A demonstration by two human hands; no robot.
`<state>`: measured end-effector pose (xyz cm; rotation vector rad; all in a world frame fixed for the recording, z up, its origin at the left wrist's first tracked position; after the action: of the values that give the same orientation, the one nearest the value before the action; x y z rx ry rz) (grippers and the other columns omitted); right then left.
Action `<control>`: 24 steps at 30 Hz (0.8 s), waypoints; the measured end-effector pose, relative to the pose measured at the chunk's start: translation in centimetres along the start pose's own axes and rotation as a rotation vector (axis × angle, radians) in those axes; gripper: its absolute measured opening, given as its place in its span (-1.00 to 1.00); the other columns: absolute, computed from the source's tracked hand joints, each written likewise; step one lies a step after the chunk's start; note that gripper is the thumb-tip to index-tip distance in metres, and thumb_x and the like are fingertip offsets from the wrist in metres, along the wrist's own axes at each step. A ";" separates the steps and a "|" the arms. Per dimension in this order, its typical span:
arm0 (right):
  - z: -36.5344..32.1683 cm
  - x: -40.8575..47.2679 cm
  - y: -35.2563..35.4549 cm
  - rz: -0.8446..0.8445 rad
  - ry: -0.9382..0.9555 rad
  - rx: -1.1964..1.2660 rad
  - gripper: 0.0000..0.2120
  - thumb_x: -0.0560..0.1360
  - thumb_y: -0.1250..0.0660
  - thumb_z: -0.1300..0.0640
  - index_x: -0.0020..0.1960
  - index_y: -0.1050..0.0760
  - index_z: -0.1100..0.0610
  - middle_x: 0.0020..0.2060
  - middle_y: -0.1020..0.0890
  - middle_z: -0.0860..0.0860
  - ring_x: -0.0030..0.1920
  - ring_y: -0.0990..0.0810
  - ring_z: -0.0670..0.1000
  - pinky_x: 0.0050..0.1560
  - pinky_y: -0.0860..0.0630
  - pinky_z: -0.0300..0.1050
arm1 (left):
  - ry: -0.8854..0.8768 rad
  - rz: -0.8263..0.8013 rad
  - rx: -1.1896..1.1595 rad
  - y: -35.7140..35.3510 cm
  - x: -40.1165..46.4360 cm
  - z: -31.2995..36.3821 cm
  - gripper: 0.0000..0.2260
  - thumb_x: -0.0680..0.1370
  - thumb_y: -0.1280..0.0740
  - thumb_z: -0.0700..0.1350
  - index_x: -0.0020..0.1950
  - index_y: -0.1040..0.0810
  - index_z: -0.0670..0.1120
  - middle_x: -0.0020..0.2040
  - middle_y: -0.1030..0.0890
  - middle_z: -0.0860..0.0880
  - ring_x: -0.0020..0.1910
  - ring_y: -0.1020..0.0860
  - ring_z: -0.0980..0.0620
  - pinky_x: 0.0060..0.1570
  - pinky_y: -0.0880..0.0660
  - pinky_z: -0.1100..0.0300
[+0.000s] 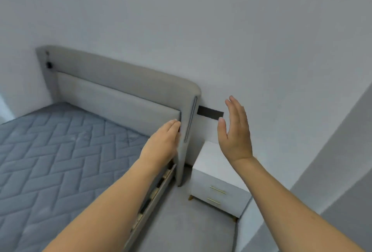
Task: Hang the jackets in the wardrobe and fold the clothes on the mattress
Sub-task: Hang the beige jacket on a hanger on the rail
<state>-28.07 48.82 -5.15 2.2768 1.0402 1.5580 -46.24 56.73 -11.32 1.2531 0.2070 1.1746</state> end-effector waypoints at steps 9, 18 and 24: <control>-28.1 -11.4 -23.8 -0.412 0.169 0.367 -0.55 0.58 -0.15 0.14 0.44 -0.35 0.26 0.44 -0.37 0.14 0.45 -0.27 0.03 0.48 -0.21 0.16 | 0.478 0.155 0.223 18.1 -25.8 -26.3 -0.65 0.63 -0.27 -0.18 0.40 -0.45 -0.27 0.40 -0.48 -0.21 0.36 -0.48 -0.16 0.24 -0.48 -0.04; -50.4 -26.0 -37.7 -0.817 0.321 0.601 -0.57 0.62 -0.17 0.19 0.47 -0.30 0.21 0.48 -0.32 0.07 0.48 -0.22 -0.01 0.52 -0.15 0.09 | 0.886 0.198 0.359 28.2 -49.8 -38.4 -0.62 0.64 -0.18 -0.09 0.36 -0.48 -0.28 0.32 -0.54 -0.22 0.32 -0.52 -0.15 0.26 -0.47 0.00; -64.6 -37.7 -43.5 -1.106 0.467 0.776 -0.56 0.62 -0.19 0.22 0.48 -0.29 0.23 0.47 -0.33 0.11 0.49 -0.25 0.06 0.52 -0.17 0.06 | 1.146 0.165 0.468 33.6 -64.9 -41.7 -0.58 0.61 -0.14 -0.05 0.32 -0.52 -0.28 0.26 -0.59 -0.20 0.27 -0.55 -0.13 0.30 -0.42 0.10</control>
<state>-111.31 42.37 -27.94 1.0235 2.7262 1.2259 -123.19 27.84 -29.06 0.8408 1.2970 1.9613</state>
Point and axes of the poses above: each hand's wrist, its own x-axis towards the middle knuckle, its own y-axis out of the back of the hand, z = x × y, the point moved 7 cm from there along x, towards the middle knuckle
